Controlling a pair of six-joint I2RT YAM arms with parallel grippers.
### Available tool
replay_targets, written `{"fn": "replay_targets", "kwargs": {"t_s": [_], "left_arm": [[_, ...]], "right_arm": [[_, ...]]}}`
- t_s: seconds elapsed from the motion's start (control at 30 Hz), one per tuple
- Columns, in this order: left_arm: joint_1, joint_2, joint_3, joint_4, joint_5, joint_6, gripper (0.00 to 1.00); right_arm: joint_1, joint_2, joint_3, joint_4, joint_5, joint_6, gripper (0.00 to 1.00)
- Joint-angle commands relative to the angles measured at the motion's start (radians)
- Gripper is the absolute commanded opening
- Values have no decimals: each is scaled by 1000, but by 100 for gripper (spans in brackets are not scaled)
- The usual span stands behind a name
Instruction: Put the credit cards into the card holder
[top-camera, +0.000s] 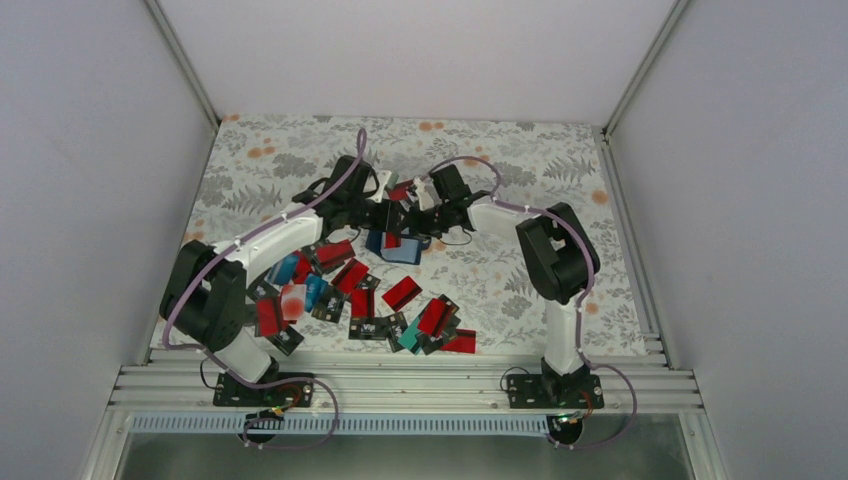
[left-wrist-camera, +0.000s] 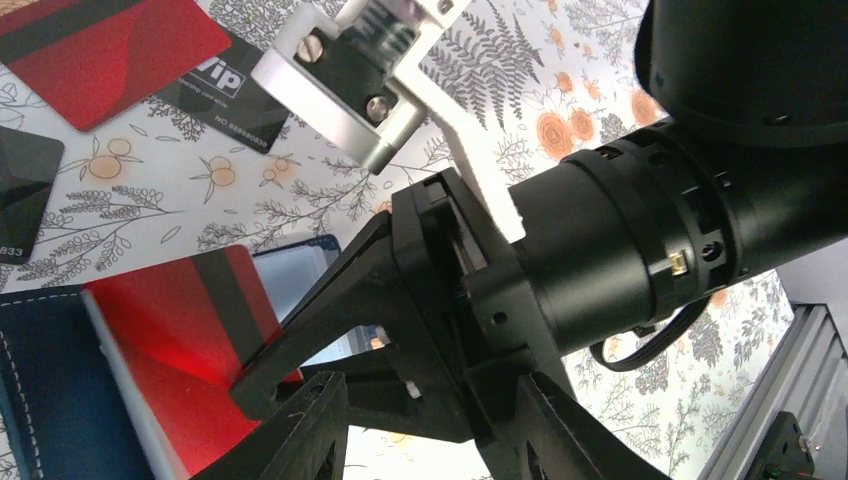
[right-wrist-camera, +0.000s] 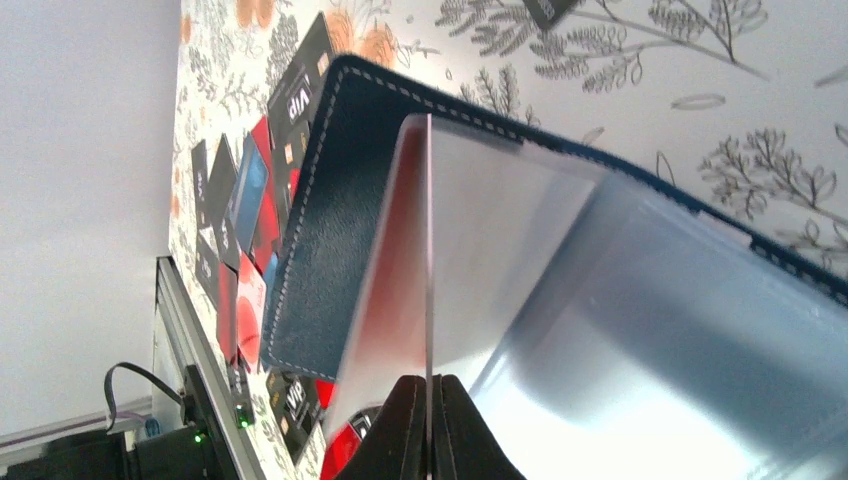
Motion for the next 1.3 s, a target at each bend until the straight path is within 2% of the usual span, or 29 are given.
{"fn": "replay_targets", "kwargs": {"t_s": [0.0, 0.33, 0.93, 1.27], "left_arm": [[21, 3, -12, 43, 53, -16, 43], [134, 39, -140, 197, 156, -84, 38], [268, 175, -267, 312, 210, -43, 37], [295, 238, -295, 455, 376, -55, 39]], "right_arm": [[17, 59, 46, 36, -59, 11, 4], [17, 169, 72, 78, -98, -5, 4], [12, 176, 64, 98, -149, -94, 4], [5, 165, 58, 160, -279, -99, 4]]}}
